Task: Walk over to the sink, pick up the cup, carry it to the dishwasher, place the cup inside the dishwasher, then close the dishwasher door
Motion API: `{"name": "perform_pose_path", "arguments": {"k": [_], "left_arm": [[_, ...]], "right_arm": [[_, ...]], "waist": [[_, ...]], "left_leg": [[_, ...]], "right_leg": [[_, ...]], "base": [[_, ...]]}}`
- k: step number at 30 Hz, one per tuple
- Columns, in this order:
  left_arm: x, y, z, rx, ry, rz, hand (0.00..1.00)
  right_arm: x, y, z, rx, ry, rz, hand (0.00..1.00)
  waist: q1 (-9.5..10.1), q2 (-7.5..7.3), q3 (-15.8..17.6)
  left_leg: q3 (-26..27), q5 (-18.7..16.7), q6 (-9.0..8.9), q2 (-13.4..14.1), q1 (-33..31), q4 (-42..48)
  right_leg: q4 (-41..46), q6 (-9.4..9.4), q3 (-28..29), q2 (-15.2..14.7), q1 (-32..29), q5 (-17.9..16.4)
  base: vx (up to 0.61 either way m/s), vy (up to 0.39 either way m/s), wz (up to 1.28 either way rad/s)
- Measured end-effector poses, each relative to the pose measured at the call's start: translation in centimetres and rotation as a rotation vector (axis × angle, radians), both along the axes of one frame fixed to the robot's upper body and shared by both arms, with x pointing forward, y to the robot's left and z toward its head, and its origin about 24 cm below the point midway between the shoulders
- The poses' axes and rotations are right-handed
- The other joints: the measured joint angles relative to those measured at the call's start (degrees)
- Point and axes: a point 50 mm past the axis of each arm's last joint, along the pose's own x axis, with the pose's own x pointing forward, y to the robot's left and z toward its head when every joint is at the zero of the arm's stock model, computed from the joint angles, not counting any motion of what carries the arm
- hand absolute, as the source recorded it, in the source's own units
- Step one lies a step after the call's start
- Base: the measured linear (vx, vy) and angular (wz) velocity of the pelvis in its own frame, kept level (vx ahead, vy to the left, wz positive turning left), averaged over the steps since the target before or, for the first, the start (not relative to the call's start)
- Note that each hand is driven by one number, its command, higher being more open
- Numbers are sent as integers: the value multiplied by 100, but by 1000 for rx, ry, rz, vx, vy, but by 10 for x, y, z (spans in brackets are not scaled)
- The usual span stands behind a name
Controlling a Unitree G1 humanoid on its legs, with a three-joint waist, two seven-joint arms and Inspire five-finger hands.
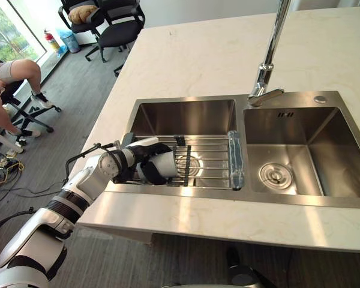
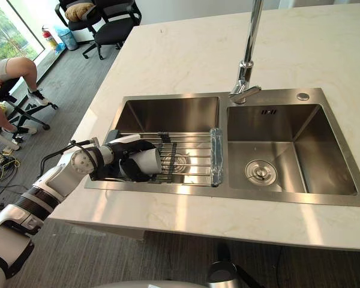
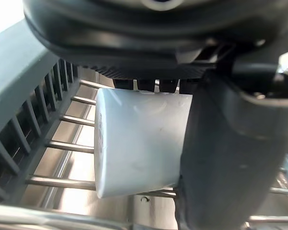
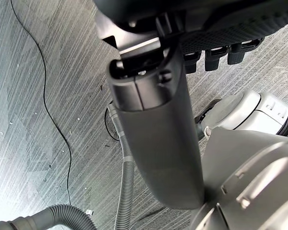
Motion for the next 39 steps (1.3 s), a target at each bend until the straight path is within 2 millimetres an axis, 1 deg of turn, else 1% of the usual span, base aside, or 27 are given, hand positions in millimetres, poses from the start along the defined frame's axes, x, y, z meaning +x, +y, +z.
{"name": "perform_pose_path", "arguments": {"k": [4, 9, 11, 13, 15, 16, 17, 18, 19, 20, 21, 23, 24, 25, 26, 27, 28, 29, 31, 32, 33, 34, 35, 36, 37, 38, 39], "left_arm": [[-8, 1, -11, -1, -141, 16, 0], [-15, 5, -13, -5, -332, 38, 0], [-19, 8, -12, -27, -417, 52, 0], [-22, 10, -4, -56, -523, 62, 0], [-29, 12, 14, -146, -677, 93, 0], [-30, 13, 20, -169, -717, 100, 0], [-34, 14, 38, -243, -842, 123, 0], [-35, 15, 41, -254, -860, 127, 0], [-39, 19, 53, -307, -934, 154, 0], [-46, 26, 68, -416, -1010, 201, 0], [-50, 28, 75, -485, -1039, 223, 0], [-61, 32, 91, -708, -1113, 280, 0], [-71, 38, 103, -871, -1176, 329, 0], [-81, 48, 110, -989, -1251, 396, 0], [-86, 55, 112, -1026, -1292, 436, 0], [-95, 70, 113, -1071, -1362, 525, 0], [-102, 84, 110, -1087, -1414, 622, 0], [-106, 91, 107, -1082, -1433, 671, 0], [-122, 115, 90, -1027, -1444, 860, 0], [-126, 121, 85, -1017, -1431, 909, 0], [-135, 132, 73, -992, -1401, 1004, 0], [-146, 142, 63, -949, -1386, 1089, 0], [-151, 146, 59, -929, -1383, 1128, 0], [-162, 155, 52, -890, -1382, 1196, 0], [-173, 163, 45, -865, -1369, 1261, 0], [-178, 168, 41, -851, -1358, 1291, 0], [-183, 175, 34, -840, -1333, 1335, 0]], "right_arm": [[0, 0, 0, -2, -9, -9, 100], [0, 2, 0, 2, -19, -11, 100], [-1, 2, 0, 3, -16, -7, 100], [-3, 2, 0, 0, -14, -8, 100], [-5, 0, 0, -3, -9, -8, 100], [-5, 0, 0, -3, -9, -7, 100], [-6, 0, 0, 0, -6, -6, 100], [-6, 0, 0, 1, -6, -6, 100], [-6, 0, 0, 5, -10, -3, 100], [-6, 0, 0, 9, -16, 2, 100], [-6, 0, -1, 11, -15, 1, 100], [-8, 0, -1, 14, -15, -4, 100], [-9, 1, -1, 17, -14, -4, 100], [-9, 2, -1, 13, -7, 14, 100], [-10, 2, -2, 12, -5, 21, 100], [-10, 3, -2, 8, 0, 39, 100], [-11, 3, -2, 1, 9, 56, 100], [-12, 3, -2, -1, 13, 63, 100], [-14, 2, -2, -11, 39, 110, 100], [-14, 2, -2, -15, 45, 122, 100], [-16, -1, -2, -22, 59, 141, 100], [-17, -2, -1, -27, 72, 158, 100], [-18, -4, -1, -30, 79, 167, 100], [-18, -5, -1, -34, 90, 188, 100], [-21, -6, 0, -34, 100, 192, 100], [-24, -6, -1, -32, 109, 192, 100], [-29, -7, 0, -31, 121, 185, 100]], "waist": [[8, -24, 21], [76, -83, 73], [102, -85, 73], [179, -91, 74], [284, -110, 84], [308, -119, 88], [378, -151, 88], [391, -158, 86], [444, -185, 73], [498, -217, 52], [528, -226, 27], [587, -261, 9], [666, -295, -14], [713, -331, -61], [726, -348, -89], [761, -373, -116], [836, -402, -131], [876, -420, -135], [1061, -524, -145], [1099, -537, -149], [1196, -539, -149], [1277, -523, -160], [1299, -510, -171], [1334, -506, -177], [1435, -494, -181], [1478, -496, -183], [1490, -493, -184]], "left_leg": [[-101, 3, 0, -3, -59, 31], [-184, 4, 2, -8, -88, 85], [-223, 9, 9, -13, -122, 105], [-255, 13, 16, -13, -148, 125], [-316, 31, 30, -16, -154, 126], [-342, 37, 34, -18, -155, 126], [-440, 63, 48, -31, -161, 126], [-452, 66, 50, -32, -161, 126], [-474, 77, 57, -42, -162, 126], [-504, 90, 67, -57, -184, 132], [-526, 94, 72, -63, -215, 142], [-602, 119, 94, -86, -261, 145], [-627, 133, 107, -96, -276, 146], [-652, 138, 111, -98, -291, 154], [-675, 138, 111, -99, -304, 168], [-713, 138, 112, -107, -308, 196], [-762, 135, 116, -108, -355, 297], [-791, 131, 121, -108, -397, 375], [-988, 110, 145, -126, -723, 931], [-1065, 110, 145, -132, -794, 1051], [-1177, 111, 145, -145, -846, 1137], [-1261, 114, 150, -136, -847, 1067], [-1305, 120, 161, -131, -843, 965], [-1436, 156, 248, -129, -859, 689], [-1467, 243, 339, -142, -920, 536], [-1472, 274, 384, -150, -931, 469], [-1445, 331, 478, -166, -931, 355]], "right_leg": [[1, 8, -90, -19, 7, -6], [1, 8, -168, -42, 49, -6], [1, 8, -209, -52, 51, -6], [1, 8, -242, -57, 55, -5], [2, 7, -294, -61, 85, -5], [2, 7, -315, -61, 97, -5], [2, 7, -404, -66, 148, -5], [2, 7, -415, -68, 155, -5], [2, 7, -436, -76, 167, -5], [2, 6, -460, -103, 171, -5], [2, 5, -481, -119, 158, -6], [2, 5, -550, -139, 156, -6], [4, 3, -569, -150, 157, -5], [5, 3, -588, -152, 161, -5], [6, 3, -609, -155, 167, -5], [19, 1, -642, -159, 197, -6], [27, -4, -676, -171, 220, -12], [24, -8, -699, -181, 230, -16], [2, -42, -843, -268, 264, -83], [2, -44, -888, -287, 278, -84], [1, -52, -978, -289, 324, -88], [0, -62, -1115, -270, 364, -92], [-1, -65, -1203, -257, 377, -93], [-1, -68, -1427, -261, 388, -90], [10, -76, -1697, -293, 395, -53], [46, -85, -1828, -330, 426, -34], [50, -76, -2040, -393, 500, -45]], "base": [[-16, -10, 11], [-38, -15, 9], [-39, -13, 11], [-30, -13, 8], [-27, -15, 12], [-36, -22, 25], [-36, -19, 22], [-49, -18, 23], [-48, -6, 12], [-54, -1, 13], [-48, 3, 16], [-35, 0, 17], [-32, -6, 14], [-28, -5, 12], [-18, -5, 13], [-21, -4, 17], [-31, -6, 18], [-63, -14, 23], [-130, -28, 32], [-148, -24, 37], [-130, -21, 45], [-134, -26, 50], [-141, -23, 73], [-142, -27, 82], [-125, -26, 87], [-71, -15, 89], [-27, 7, 122]]}}
